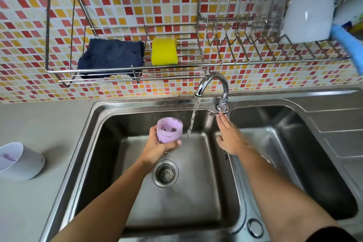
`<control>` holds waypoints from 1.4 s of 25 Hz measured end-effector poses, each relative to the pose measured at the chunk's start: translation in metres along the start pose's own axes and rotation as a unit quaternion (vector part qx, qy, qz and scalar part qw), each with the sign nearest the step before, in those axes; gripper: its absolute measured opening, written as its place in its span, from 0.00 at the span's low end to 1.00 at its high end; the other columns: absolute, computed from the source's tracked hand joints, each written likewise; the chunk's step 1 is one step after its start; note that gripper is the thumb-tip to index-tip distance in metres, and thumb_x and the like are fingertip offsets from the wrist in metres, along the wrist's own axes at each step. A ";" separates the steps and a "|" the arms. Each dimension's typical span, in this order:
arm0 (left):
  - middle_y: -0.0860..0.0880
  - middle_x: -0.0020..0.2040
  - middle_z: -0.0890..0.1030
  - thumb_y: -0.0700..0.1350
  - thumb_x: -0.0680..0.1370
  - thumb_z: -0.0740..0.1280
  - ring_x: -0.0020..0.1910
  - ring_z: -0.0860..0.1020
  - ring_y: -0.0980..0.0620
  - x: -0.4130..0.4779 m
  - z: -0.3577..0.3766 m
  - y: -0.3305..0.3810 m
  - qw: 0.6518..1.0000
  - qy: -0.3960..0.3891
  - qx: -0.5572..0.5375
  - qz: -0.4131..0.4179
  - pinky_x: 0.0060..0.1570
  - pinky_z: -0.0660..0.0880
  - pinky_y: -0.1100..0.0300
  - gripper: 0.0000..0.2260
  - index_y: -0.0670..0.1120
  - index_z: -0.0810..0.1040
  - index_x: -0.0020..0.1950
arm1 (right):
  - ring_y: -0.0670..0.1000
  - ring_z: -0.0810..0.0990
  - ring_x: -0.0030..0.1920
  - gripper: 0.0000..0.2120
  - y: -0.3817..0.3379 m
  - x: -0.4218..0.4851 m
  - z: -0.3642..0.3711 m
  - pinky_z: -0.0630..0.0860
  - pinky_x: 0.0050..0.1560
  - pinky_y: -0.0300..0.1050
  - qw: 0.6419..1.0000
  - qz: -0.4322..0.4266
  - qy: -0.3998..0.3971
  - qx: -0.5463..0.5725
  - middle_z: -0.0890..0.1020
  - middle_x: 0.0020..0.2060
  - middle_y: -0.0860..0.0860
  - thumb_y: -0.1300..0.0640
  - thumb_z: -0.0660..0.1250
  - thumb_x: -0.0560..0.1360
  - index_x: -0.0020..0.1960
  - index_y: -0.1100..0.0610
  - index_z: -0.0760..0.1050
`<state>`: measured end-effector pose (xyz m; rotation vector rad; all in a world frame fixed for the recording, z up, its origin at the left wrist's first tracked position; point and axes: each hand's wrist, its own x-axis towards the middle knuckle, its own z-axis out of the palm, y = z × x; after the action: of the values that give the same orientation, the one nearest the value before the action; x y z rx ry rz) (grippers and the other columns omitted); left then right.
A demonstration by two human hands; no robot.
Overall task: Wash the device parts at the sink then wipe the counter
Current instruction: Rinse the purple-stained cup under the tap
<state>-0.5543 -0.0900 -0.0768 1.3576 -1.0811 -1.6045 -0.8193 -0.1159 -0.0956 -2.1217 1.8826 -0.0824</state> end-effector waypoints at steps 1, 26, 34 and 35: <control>0.48 0.53 0.76 0.38 0.64 0.76 0.46 0.78 0.53 0.002 0.003 0.002 1.000 0.009 0.003 0.004 0.44 0.77 0.59 0.32 0.47 0.64 0.62 | 0.51 0.41 0.76 0.32 0.000 -0.012 0.007 0.45 0.75 0.46 1.000 0.021 0.014 0.011 0.41 0.76 0.54 0.55 0.54 0.78 0.76 0.61 0.42; 0.56 0.48 0.80 0.42 0.61 0.80 0.43 0.78 0.60 0.035 0.051 0.009 0.968 0.012 0.247 0.037 0.38 0.73 0.77 0.30 0.53 0.74 0.60 | 0.57 0.62 0.72 0.32 -0.005 -0.083 0.077 0.61 0.69 0.54 0.978 0.175 0.112 0.018 0.62 0.73 0.56 0.47 0.45 0.74 0.73 0.62 0.59; 0.54 0.49 0.80 0.44 0.59 0.81 0.44 0.78 0.56 0.031 0.046 0.013 0.961 0.024 0.274 0.034 0.37 0.71 0.75 0.32 0.51 0.74 0.60 | 0.56 0.59 0.73 0.33 -0.005 -0.084 0.077 0.58 0.71 0.52 0.978 0.173 0.111 0.018 0.59 0.74 0.56 0.45 0.43 0.74 0.74 0.61 0.57; 0.53 0.49 0.80 0.45 0.59 0.81 0.44 0.78 0.56 0.031 0.045 0.013 0.960 0.027 0.277 0.035 0.38 0.72 0.73 0.32 0.50 0.74 0.60 | 0.57 0.59 0.73 0.33 -0.005 -0.084 0.077 0.57 0.71 0.52 0.978 0.172 0.114 0.019 0.59 0.74 0.56 0.45 0.43 0.74 0.74 0.62 0.57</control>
<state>-0.6036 -0.1178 -0.0723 1.6810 -1.6029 -1.2456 -0.8079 -0.0194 -0.1544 -1.7927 2.3330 -0.2929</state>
